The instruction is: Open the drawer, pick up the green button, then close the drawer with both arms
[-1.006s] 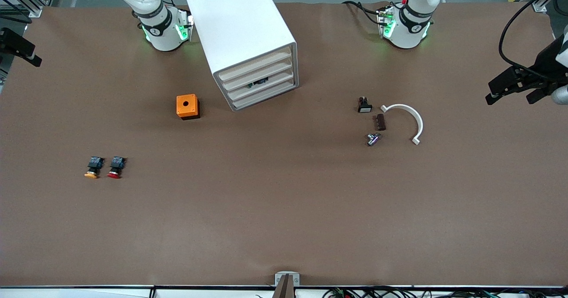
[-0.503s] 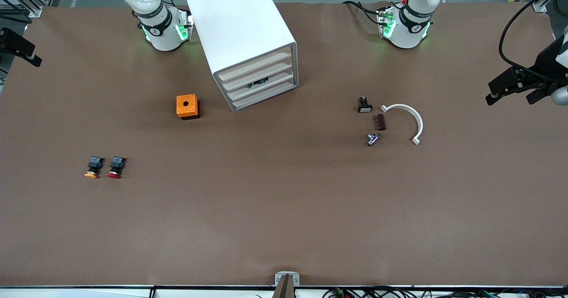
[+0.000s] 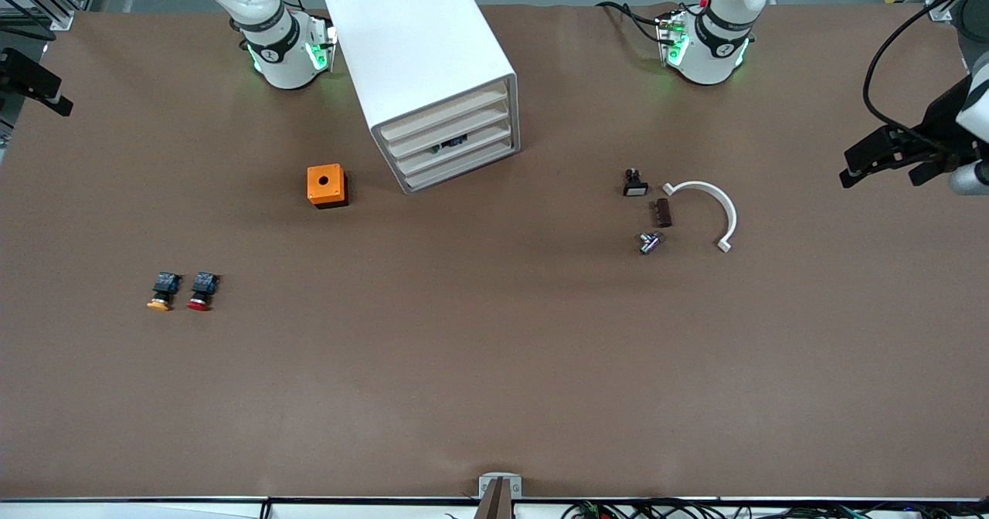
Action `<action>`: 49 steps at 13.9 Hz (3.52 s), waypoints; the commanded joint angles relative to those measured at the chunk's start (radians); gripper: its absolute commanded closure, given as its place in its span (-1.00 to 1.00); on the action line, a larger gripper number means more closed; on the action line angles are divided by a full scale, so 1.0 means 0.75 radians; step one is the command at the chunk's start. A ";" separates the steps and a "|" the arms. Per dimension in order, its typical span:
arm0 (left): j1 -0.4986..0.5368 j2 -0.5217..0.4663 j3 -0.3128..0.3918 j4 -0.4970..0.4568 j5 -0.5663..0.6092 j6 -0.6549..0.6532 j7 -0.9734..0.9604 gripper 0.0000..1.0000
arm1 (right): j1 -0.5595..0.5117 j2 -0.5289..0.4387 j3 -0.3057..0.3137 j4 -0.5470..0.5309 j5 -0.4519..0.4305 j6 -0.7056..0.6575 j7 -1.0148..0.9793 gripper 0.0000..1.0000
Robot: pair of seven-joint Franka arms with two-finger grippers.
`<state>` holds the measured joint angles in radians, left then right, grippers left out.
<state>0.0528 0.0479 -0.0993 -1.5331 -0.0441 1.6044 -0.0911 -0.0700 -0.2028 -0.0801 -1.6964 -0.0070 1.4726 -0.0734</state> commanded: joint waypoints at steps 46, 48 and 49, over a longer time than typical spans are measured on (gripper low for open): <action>-0.774 1.141 -0.031 0.316 -0.988 0.033 -2.482 -1.00 | -0.011 -0.034 0.009 -0.033 0.007 0.008 -0.019 -1.00; -0.796 1.184 -0.031 0.316 -1.068 -0.014 -2.582 -1.00 | -0.011 -0.034 0.009 -0.031 0.007 0.008 -0.019 -1.00; -0.801 1.198 -0.031 0.316 -1.125 -0.047 -2.599 -1.00 | -0.011 -0.034 0.009 -0.031 0.007 0.008 -0.019 -1.00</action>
<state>-0.5375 0.9098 -0.1261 -1.3247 -0.8239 1.6175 -1.9894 -0.0699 -0.2041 -0.0765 -1.6992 -0.0069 1.4726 -0.0749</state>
